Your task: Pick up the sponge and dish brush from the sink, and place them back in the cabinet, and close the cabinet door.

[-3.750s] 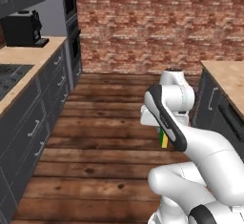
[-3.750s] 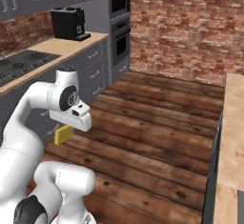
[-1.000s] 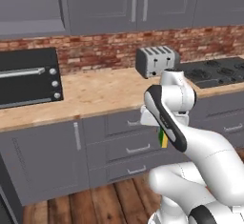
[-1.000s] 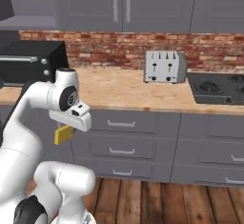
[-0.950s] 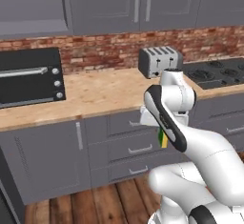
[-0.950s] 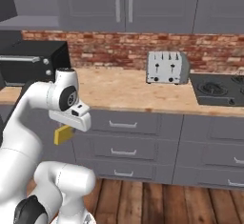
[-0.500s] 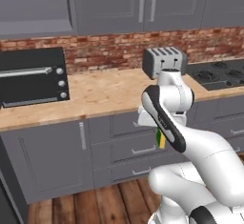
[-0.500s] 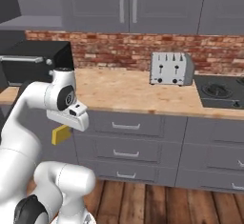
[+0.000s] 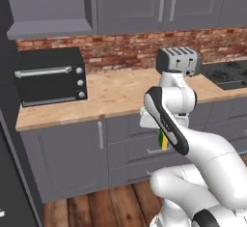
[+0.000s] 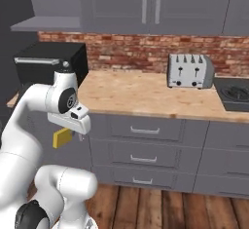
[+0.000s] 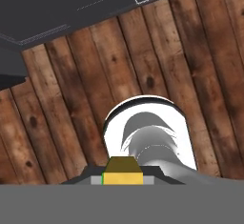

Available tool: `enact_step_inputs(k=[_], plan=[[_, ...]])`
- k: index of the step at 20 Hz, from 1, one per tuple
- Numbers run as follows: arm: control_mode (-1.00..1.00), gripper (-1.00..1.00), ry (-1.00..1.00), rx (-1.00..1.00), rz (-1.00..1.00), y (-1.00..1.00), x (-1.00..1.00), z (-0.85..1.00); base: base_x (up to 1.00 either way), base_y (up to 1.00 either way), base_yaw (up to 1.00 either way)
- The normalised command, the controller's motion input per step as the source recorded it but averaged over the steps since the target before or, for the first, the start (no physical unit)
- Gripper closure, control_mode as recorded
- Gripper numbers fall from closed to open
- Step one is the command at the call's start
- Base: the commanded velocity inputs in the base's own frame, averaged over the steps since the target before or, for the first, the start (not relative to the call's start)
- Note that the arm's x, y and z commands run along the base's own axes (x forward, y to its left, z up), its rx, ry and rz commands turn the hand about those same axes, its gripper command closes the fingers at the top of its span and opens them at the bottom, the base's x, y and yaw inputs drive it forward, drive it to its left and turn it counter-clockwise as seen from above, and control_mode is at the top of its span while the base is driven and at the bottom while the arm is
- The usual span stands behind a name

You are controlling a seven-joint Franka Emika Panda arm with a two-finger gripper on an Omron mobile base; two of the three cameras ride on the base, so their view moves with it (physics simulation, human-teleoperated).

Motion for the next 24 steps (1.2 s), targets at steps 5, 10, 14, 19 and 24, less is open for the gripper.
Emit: enact_step_inputs(k=[5,10,14,19,24], plan=[[1.0,1.0,0.0,0.0,0.0,0.0,0.0,0.0,0.27,0.61,0.0],[1.0,1.0,0.0,0.0,0.0,0.0,0.0,0.0,0.4,0.42,0.03],[1.0,1.0,0.0,0.0,0.0,0.0,0.0,0.0,0.47,0.3,0.11],[1.0,1.0,0.0,0.0,0.0,0.0,0.0,0.0,0.55,0.26,0.13],[1.0,1.0,0.0,0.0,0.0,0.0,0.0,0.0,0.41,0.27,0.21]])
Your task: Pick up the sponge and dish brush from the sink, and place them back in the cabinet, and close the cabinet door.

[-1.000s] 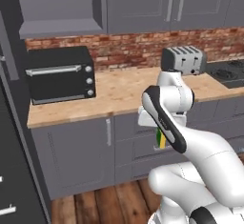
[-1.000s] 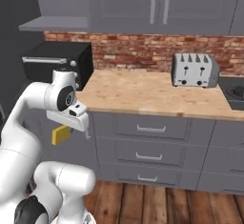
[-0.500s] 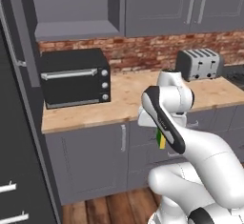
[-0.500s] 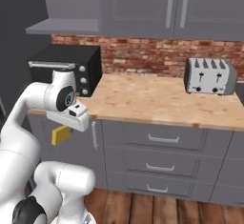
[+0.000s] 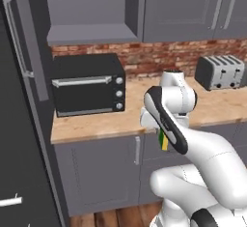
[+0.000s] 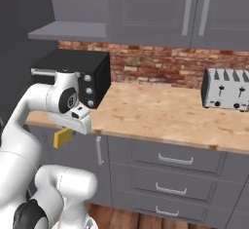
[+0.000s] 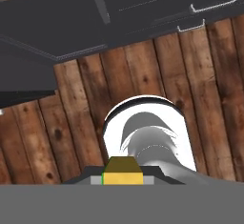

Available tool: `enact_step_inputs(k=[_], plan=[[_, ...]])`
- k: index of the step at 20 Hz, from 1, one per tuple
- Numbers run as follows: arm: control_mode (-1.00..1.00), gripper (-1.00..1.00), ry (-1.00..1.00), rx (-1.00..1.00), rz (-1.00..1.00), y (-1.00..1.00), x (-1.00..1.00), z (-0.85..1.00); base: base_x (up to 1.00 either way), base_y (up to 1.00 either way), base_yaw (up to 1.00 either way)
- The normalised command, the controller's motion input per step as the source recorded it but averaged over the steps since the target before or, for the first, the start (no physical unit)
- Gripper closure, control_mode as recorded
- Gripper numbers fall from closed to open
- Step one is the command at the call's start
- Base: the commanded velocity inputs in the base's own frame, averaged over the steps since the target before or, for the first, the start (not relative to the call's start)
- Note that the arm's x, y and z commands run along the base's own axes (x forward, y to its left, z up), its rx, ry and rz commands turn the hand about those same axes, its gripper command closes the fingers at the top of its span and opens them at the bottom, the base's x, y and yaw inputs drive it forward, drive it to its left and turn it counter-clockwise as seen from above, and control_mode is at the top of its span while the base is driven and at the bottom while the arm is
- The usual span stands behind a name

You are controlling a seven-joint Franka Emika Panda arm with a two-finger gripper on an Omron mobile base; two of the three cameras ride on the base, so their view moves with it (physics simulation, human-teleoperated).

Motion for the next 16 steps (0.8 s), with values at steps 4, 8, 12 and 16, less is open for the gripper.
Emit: enact_step_inputs(k=[4,8,12,16], plan=[[1.0,1.0,0.0,0.0,0.0,0.0,0.0,0.0,0.55,0.2,0.16],[1.0,1.0,0.0,0.0,0.0,0.0,0.0,0.0,0.4,0.33,0.04],[1.0,1.0,0.0,0.0,0.0,0.0,0.0,0.0,0.28,0.43,0.01],[1.0,1.0,0.0,0.0,0.0,0.0,0.0,0.0,0.17,0.47,0.0]])
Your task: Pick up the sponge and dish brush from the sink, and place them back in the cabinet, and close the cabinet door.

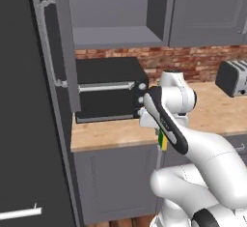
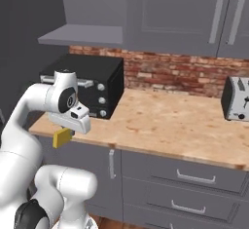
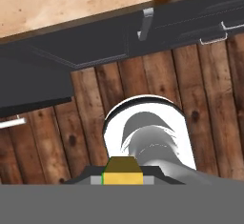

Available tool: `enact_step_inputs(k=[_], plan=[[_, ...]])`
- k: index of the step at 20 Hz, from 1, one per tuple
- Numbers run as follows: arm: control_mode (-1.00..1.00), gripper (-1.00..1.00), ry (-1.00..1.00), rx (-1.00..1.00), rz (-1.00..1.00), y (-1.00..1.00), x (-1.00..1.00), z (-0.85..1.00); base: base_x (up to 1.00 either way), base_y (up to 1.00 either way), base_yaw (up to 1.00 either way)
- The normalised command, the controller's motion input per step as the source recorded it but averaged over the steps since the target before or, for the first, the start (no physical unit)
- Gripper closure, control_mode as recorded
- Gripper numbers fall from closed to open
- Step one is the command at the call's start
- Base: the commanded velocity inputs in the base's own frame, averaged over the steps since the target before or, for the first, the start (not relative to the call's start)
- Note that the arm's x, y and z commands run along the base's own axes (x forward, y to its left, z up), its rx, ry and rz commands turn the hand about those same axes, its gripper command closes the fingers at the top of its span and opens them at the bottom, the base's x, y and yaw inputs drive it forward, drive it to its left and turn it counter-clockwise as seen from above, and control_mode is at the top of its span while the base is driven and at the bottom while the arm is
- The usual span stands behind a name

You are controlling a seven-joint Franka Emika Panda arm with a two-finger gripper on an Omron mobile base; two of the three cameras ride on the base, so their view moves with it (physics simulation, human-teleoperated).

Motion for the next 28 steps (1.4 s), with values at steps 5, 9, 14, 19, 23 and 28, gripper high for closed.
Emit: enact_step_inputs(k=[5,9,14,19,23,28], plan=[[1.0,1.0,0.0,0.0,0.0,0.0,0.0,0.0,0.14,0.5,0.0],[1.0,1.0,0.0,0.0,0.0,0.0,0.0,0.0,0.27,0.4,0.0],[1.0,1.0,0.0,0.0,0.0,0.0,0.0,0.0,0.33,0.18,0.04],[1.0,1.0,0.0,0.0,0.0,0.0,0.0,0.0,0.25,0.11,0.05],[1.0,1.0,0.0,0.0,0.0,0.0,0.0,0.0,0.04,0.0,0.0],[1.0,1.0,0.0,0.0,0.0,0.0,0.0,0.0,0.0,0.0,0.0]])
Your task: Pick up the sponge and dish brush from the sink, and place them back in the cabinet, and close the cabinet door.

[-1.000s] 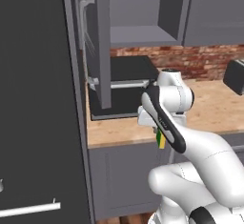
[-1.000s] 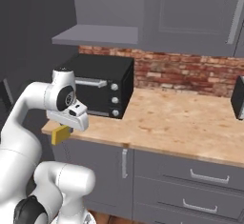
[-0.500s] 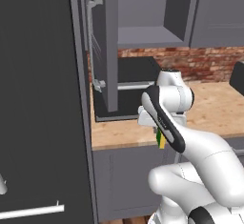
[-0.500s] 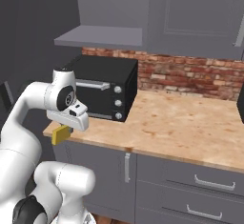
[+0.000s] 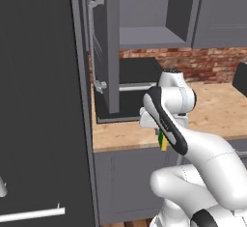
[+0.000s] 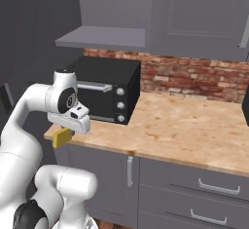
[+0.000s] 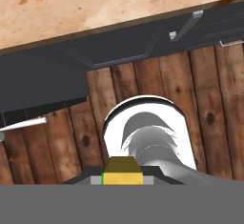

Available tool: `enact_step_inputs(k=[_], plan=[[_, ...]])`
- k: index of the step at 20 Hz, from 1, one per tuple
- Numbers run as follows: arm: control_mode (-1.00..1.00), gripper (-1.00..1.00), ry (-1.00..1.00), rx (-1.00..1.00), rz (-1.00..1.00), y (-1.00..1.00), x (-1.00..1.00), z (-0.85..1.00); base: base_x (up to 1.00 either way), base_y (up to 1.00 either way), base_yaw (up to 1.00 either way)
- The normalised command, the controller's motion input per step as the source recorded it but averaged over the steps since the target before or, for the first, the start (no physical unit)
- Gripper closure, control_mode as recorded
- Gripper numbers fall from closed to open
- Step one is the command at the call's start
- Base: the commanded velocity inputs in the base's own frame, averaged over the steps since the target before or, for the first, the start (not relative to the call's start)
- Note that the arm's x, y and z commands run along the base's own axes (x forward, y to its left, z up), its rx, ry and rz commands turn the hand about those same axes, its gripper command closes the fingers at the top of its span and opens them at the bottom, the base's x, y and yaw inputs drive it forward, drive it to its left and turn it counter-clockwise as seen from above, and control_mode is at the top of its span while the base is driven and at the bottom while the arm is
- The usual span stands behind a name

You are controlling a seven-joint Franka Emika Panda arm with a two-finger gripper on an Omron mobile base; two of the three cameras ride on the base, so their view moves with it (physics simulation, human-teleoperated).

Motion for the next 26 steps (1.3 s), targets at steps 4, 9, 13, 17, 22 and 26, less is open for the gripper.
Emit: enact_step_inputs(k=[4,9,13,17,22,26], plan=[[1.0,1.0,0.0,0.0,0.0,0.0,0.0,0.0,0.0,0.0,0.0],[1.0,1.0,0.0,0.0,0.0,0.0,0.0,0.0,0.0,0.0,0.0],[1.0,1.0,0.0,0.0,0.0,0.0,0.0,0.0,0.0,0.0,0.0],[-1.0,1.0,0.0,0.0,0.0,0.0,0.0,0.0,0.0,0.0,0.0],[-1.0,1.0,0.0,0.0,0.0,0.0,0.0,0.01,0.0,0.0,0.0],[-1.0,1.0,-0.11,0.03,0.0,0.02,0.0,0.13,0.0,0.0,0.0]])
